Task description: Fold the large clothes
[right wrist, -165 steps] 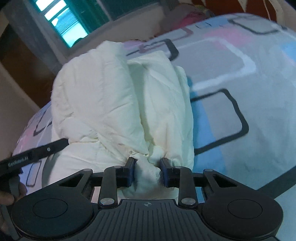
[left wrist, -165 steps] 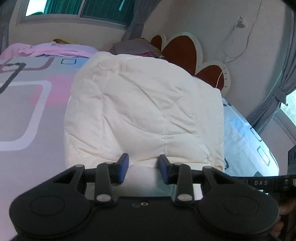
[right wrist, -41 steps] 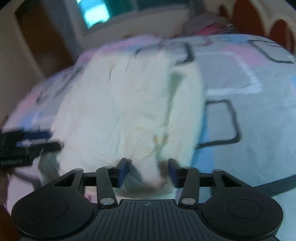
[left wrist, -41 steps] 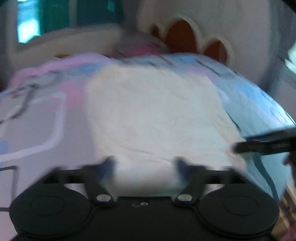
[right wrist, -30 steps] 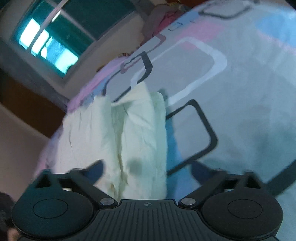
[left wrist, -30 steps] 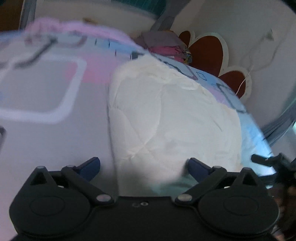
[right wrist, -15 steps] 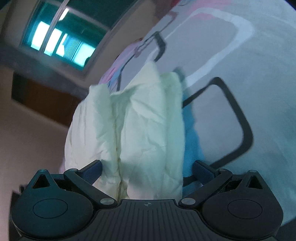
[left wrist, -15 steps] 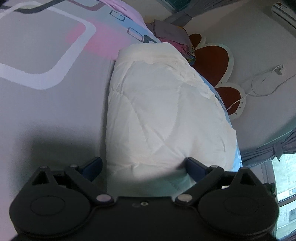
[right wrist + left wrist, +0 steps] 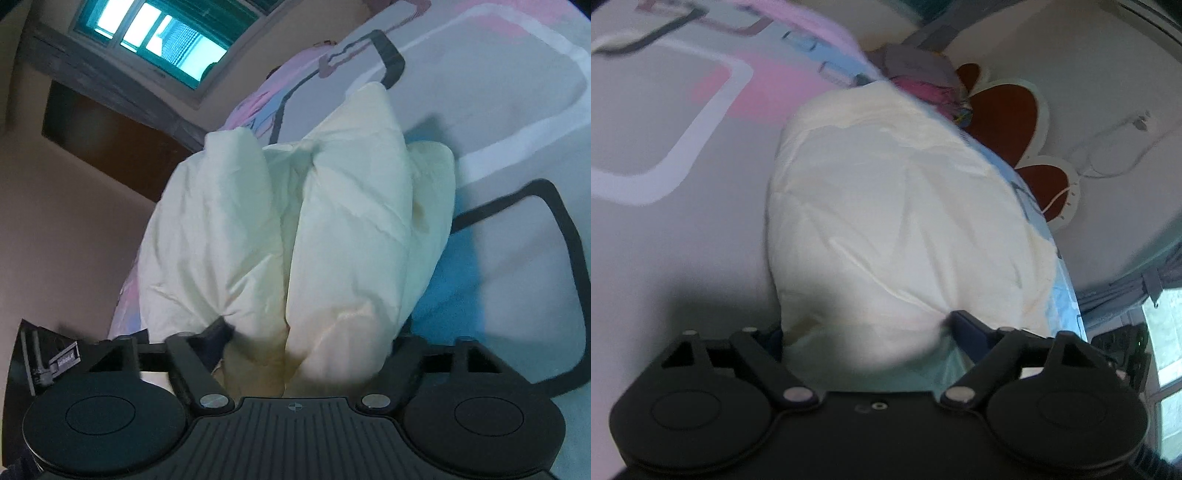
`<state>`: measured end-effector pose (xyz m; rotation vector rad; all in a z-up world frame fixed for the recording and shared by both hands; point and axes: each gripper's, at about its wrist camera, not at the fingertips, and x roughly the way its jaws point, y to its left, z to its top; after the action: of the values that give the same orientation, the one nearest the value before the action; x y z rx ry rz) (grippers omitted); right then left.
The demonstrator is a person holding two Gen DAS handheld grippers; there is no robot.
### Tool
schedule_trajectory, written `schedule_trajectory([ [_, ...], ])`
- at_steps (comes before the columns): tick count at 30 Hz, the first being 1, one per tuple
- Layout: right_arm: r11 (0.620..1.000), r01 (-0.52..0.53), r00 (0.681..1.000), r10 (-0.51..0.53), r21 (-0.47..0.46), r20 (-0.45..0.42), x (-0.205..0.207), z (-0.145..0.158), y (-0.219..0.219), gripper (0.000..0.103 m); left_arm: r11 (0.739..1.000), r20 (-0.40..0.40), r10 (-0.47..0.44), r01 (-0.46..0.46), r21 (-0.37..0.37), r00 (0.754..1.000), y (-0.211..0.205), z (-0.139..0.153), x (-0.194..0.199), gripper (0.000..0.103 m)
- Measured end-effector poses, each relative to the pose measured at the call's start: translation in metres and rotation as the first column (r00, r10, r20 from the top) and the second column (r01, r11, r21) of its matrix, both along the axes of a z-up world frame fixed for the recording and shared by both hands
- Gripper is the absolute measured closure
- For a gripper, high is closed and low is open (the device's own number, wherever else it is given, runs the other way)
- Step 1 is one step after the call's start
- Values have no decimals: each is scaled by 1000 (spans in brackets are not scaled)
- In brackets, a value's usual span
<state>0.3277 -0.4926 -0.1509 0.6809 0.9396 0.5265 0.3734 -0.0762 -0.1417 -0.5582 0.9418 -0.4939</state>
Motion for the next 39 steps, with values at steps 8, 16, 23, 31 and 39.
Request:
schedule_trajectory([
  [8,999,-34,997,36,-29,73,-12,28,11,52,999,95,-33,32,18,995,2,22,-11,34],
  [16,999,-43,987,48,-32,154,-14,59,50,52,999,200,-51,52,1,979,34,58,-12,36],
  [23,997,-66,972,76,-50,223,2,95,119,52,999,266,-36,37,1,963,83,79,-12,36],
  [31,990,-113,958,131,-82,254,21,104,219,52,1000,276,3,-2,-3,961,163,78,-7,36],
  [39,984,-164,960,175,-67,218,45,73,334,52,999,233,46,-48,2,971,260,56,3,34],
])
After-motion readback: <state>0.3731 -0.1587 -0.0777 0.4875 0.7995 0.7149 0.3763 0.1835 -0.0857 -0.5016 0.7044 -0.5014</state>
